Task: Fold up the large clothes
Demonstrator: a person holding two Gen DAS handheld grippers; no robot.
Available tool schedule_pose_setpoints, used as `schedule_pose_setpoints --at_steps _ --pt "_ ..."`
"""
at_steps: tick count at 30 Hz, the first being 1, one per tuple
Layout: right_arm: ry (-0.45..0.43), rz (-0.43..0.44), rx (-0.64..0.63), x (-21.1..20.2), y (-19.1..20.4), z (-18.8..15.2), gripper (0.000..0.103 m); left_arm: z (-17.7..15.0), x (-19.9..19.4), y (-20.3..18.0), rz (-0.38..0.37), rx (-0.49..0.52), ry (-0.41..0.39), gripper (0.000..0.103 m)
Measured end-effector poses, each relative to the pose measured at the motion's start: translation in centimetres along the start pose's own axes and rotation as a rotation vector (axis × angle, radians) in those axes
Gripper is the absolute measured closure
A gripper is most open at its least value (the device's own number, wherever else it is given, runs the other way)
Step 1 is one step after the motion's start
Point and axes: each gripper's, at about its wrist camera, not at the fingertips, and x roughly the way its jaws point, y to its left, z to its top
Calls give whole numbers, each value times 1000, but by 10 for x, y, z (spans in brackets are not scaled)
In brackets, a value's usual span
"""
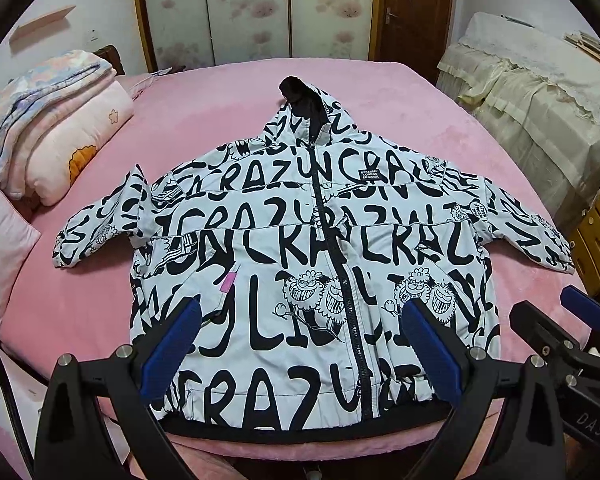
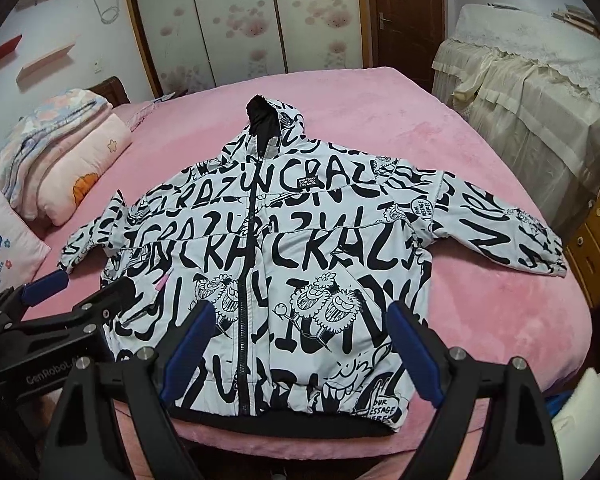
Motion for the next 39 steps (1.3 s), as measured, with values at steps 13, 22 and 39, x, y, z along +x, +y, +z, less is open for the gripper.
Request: schedule_pose_setpoints --at_steps 13,22,39 --pt "-11 59 -14 -1 -5 -4 15 1 4 -13 -51 -3 10 3" --pt "-25 78 16 -2 -22 -1 15 4 4 -26 -94 -28 17 3" --pt "-107 104 23 -15 -55 20 15 33 -5 -75 -40 54 -41 3"
